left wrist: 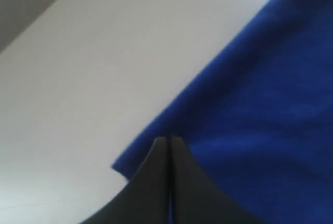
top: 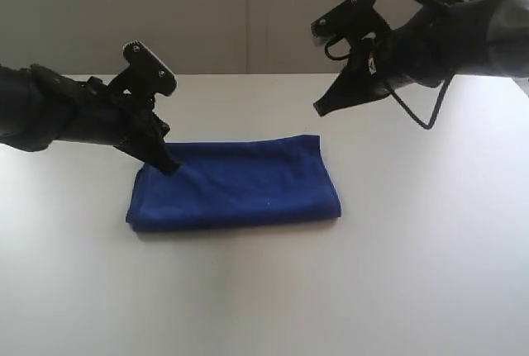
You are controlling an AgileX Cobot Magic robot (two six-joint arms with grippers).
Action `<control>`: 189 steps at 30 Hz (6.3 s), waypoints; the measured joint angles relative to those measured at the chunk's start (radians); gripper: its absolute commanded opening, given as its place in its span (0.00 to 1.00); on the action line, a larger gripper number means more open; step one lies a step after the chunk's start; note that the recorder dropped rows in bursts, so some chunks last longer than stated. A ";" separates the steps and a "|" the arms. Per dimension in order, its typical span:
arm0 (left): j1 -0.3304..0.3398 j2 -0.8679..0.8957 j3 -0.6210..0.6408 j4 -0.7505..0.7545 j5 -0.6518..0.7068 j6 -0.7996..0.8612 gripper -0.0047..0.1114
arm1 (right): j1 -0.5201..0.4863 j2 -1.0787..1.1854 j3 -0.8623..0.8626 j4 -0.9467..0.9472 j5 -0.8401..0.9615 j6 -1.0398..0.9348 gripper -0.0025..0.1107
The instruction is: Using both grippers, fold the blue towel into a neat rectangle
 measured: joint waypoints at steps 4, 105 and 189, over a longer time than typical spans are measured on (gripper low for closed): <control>0.102 0.007 -0.004 -0.053 0.278 -0.035 0.04 | 0.000 0.019 -0.001 0.496 0.159 -0.508 0.02; 0.513 -1.072 0.555 -0.035 0.410 -0.285 0.04 | -0.271 -0.951 0.602 0.849 0.043 -0.670 0.02; 0.513 -1.800 1.093 -0.641 0.020 -0.229 0.04 | -0.267 -1.011 0.640 0.849 0.034 -0.634 0.02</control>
